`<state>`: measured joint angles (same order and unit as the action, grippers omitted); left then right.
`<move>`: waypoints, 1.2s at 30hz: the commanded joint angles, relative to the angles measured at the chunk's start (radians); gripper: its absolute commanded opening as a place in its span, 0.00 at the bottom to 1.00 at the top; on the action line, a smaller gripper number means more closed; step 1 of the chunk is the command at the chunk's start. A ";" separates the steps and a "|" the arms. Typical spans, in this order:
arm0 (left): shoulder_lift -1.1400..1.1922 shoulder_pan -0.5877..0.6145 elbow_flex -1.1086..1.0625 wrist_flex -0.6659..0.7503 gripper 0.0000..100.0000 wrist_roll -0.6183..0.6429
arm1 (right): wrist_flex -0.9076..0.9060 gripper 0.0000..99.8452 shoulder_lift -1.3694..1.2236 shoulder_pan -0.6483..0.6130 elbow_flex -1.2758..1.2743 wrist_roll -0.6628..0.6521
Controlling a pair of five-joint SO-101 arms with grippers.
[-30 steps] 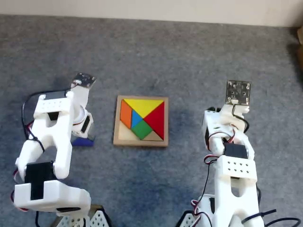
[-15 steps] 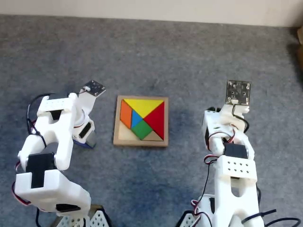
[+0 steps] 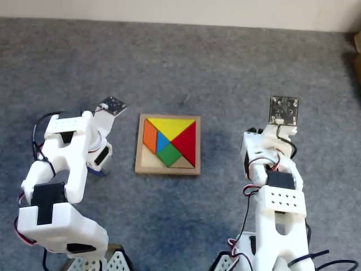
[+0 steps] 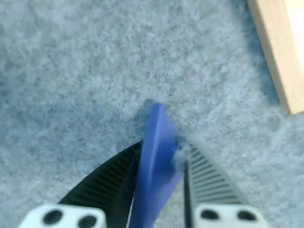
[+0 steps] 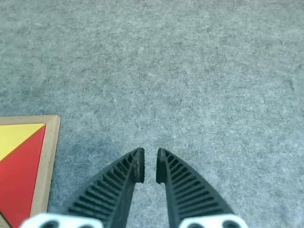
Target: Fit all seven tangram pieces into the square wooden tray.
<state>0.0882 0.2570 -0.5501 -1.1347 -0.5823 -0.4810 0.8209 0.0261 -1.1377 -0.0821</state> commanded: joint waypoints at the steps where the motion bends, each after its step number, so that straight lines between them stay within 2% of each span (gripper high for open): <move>1: -0.010 0.001 0.028 0.000 0.06 -0.006 | 0.025 0.06 0.028 -0.013 0.002 0.003; 5: -0.012 -0.022 0.028 -0.008 0.03 -0.003 | 0.025 0.06 0.028 -0.013 0.002 0.003; 10: -0.127 -0.087 0.028 -0.098 0.00 -0.002 | 0.025 0.06 0.028 -0.013 0.002 0.003; 15: -0.314 -0.225 0.030 -0.201 0.00 0.006 | 0.025 0.06 0.028 -0.013 0.002 0.003; 20: -0.378 -0.390 0.101 -0.270 0.00 0.121 | 0.025 0.06 0.028 -0.013 0.002 0.003; 27: -0.209 -0.562 0.259 -0.315 0.00 0.166 | 0.025 0.06 0.028 -0.013 0.002 0.003; 36: 0.104 -0.659 0.489 -0.351 0.00 0.164 | 0.025 0.06 0.028 -0.013 0.002 0.003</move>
<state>0.1465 -0.3644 -0.1619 -1.4538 -0.4227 -0.4810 0.8209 0.0261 -1.1377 -0.0821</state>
